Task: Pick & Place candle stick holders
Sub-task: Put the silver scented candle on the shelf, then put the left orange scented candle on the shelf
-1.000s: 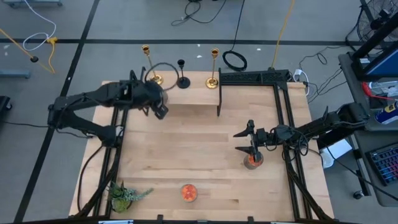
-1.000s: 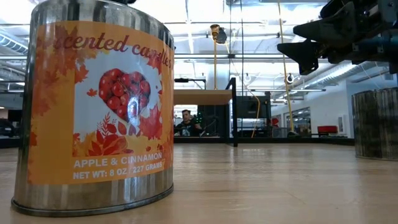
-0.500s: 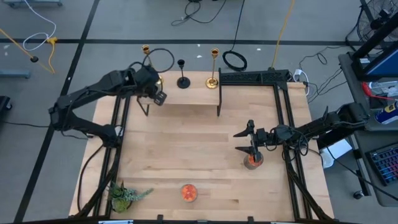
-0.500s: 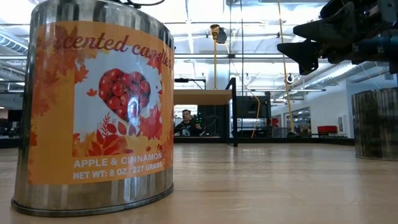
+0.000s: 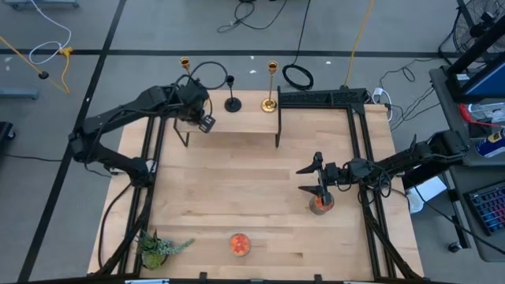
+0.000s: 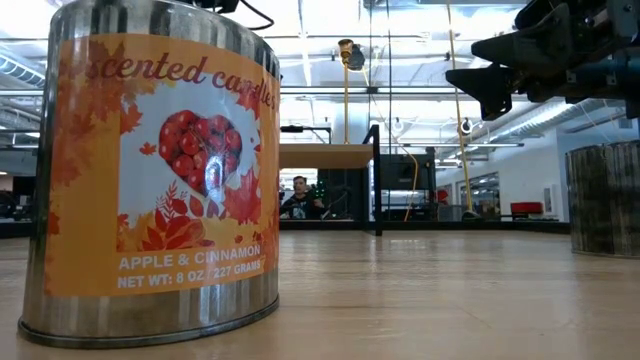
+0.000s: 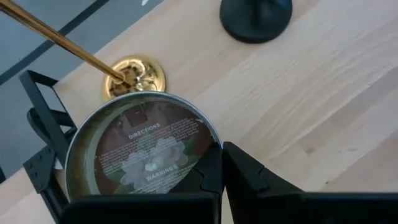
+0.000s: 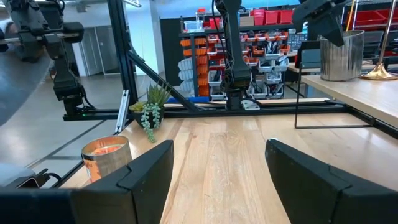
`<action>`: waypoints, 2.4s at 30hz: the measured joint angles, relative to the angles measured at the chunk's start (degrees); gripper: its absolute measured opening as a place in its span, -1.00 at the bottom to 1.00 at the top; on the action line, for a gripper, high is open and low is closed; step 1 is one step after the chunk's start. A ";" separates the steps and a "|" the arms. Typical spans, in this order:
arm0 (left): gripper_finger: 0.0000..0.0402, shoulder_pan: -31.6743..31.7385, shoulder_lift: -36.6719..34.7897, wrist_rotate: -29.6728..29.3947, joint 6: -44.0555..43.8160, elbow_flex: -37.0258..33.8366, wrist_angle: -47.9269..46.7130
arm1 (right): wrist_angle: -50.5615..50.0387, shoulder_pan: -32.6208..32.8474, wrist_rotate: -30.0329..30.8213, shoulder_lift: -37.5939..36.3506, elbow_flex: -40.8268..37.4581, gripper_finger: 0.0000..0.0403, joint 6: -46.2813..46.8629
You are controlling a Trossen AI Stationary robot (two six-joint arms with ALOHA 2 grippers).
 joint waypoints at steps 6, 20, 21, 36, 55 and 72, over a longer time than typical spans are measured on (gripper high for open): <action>-0.74 0.02 0.37 -0.93 0.50 -0.11 2.11 | -0.01 0.00 0.00 0.00 0.00 0.26 0.00; -0.44 -0.22 0.36 -4.74 7.95 -0.11 3.90 | -0.02 0.00 0.00 0.00 0.02 0.26 0.00; -0.42 -0.35 0.22 -4.12 9.12 -0.11 3.90 | -0.02 0.00 0.00 0.00 0.02 0.26 0.00; -0.38 -4.07 -4.48 -0.94 14.87 -0.13 5.68 | 0.00 0.00 0.26 0.00 0.02 0.26 0.00; -0.38 -27.03 -6.28 12.21 7.07 -0.20 10.93 | -0.04 -0.02 2.82 0.00 0.04 0.26 0.00; -0.38 -45.72 11.74 7.86 -1.58 -0.15 19.36 | -0.50 -0.02 2.80 0.00 0.02 0.26 0.01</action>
